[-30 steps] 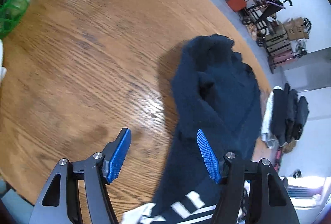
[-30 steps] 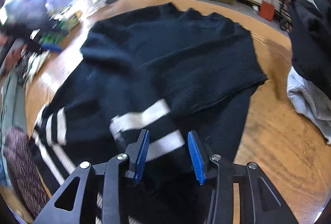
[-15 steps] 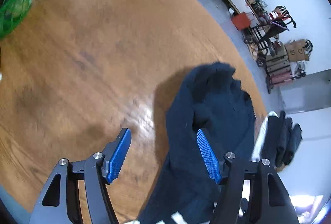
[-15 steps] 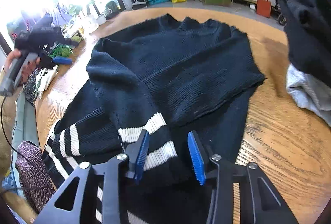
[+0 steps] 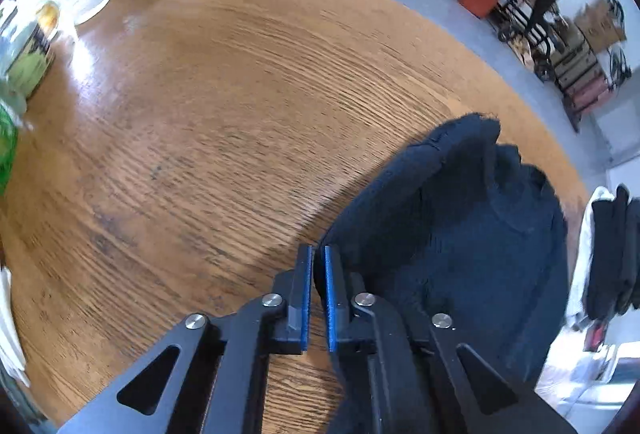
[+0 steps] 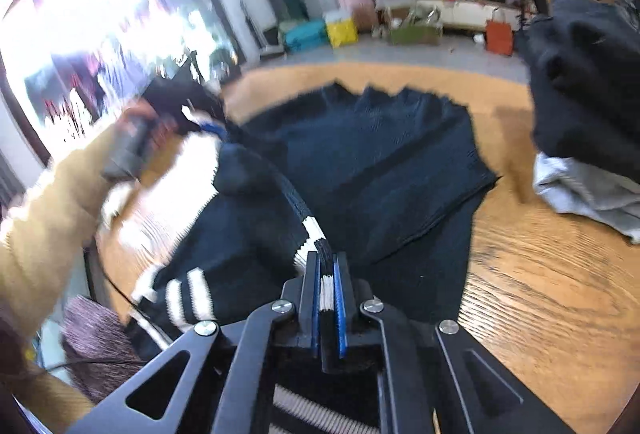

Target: Fold clothes

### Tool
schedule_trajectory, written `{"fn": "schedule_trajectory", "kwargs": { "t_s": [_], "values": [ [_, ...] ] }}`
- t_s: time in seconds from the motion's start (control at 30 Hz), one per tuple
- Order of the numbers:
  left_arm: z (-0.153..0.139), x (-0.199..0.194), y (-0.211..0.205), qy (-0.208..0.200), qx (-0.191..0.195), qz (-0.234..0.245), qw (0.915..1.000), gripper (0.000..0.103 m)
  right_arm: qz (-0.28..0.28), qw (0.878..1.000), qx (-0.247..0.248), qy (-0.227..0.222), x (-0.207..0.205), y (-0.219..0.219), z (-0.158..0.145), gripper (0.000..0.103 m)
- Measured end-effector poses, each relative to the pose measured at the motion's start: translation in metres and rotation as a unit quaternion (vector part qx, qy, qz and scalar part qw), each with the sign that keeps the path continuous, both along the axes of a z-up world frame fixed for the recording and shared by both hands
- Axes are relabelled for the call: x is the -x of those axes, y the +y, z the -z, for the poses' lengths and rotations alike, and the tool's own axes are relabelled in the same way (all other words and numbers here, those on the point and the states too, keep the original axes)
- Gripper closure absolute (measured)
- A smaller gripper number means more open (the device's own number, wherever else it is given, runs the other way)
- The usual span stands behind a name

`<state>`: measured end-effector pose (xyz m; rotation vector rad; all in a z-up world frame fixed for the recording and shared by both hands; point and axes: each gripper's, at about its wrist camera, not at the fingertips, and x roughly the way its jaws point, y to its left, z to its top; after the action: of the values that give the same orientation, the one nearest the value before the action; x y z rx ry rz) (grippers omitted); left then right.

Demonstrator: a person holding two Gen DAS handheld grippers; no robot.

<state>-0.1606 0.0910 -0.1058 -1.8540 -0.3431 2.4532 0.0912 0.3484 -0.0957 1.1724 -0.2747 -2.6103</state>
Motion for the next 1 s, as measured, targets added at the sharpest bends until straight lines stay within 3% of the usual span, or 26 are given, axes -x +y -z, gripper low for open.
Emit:
{"fn": "schedule_trajectory", "kwargs": {
  "t_s": [0.1, 0.23, 0.33, 0.43, 0.57, 0.63, 0.67, 0.73, 0.77, 0.8, 0.93, 1.0],
  "values": [
    [-0.019, 0.001, 0.008, 0.031, -0.003, 0.005, 0.9995, 0.098, 0.014, 0.999, 0.028, 0.010, -0.021, 0.009, -0.018, 0.096],
    [-0.050, 0.001, 0.030, 0.077, -0.001, 0.043, 0.9961, 0.098, 0.040, 0.995, 0.087, -0.013, -0.049, 0.023, -0.016, 0.096],
    [-0.054, 0.005, 0.045, 0.069, 0.000, 0.055, 0.9961, 0.098, 0.063, 0.992, 0.103, -0.034, -0.063, 0.029, -0.003, 0.096],
    [-0.036, 0.011, 0.048, 0.024, -0.011, 0.062, 0.9978, 0.094, 0.078, 0.990, 0.104, -0.048, -0.068, 0.032, 0.008, 0.096],
    [-0.021, 0.013, 0.045, -0.001, -0.036, 0.047, 0.9983, 0.047, 0.083, 0.988, 0.115, -0.064, -0.071, 0.032, 0.024, 0.096],
    [-0.021, 0.013, 0.043, -0.001, -0.048, 0.040, 0.9980, 0.047, 0.085, 0.987, 0.122, -0.066, -0.070, 0.032, 0.026, 0.096],
    [-0.021, 0.015, 0.045, 0.004, -0.035, 0.043, 0.9984, 0.047, 0.086, 0.986, 0.125, -0.068, -0.070, 0.032, 0.027, 0.096],
    [-0.020, 0.018, 0.048, 0.014, -0.008, 0.050, 0.9986, 0.055, 0.088, 0.985, 0.131, -0.070, -0.069, 0.032, 0.029, 0.096],
    [-0.020, 0.020, 0.050, 0.017, 0.005, 0.054, 0.9984, 0.079, 0.090, 0.984, 0.134, -0.072, -0.068, 0.032, 0.030, 0.096],
    [-0.016, 0.023, 0.052, 0.015, 0.014, 0.063, 0.9978, 0.094, 0.091, 0.984, 0.138, -0.073, -0.068, 0.032, 0.031, 0.096],
    [-0.008, 0.037, 0.052, 0.017, 0.027, 0.069, 0.9971, 0.099, 0.095, 0.981, 0.150, -0.078, -0.066, 0.032, 0.035, 0.096],
    [-0.010, 0.046, 0.050, 0.031, 0.051, 0.065, 0.9961, 0.099, 0.096, 0.980, 0.156, -0.077, -0.064, 0.032, 0.033, 0.096]
  ]
}}
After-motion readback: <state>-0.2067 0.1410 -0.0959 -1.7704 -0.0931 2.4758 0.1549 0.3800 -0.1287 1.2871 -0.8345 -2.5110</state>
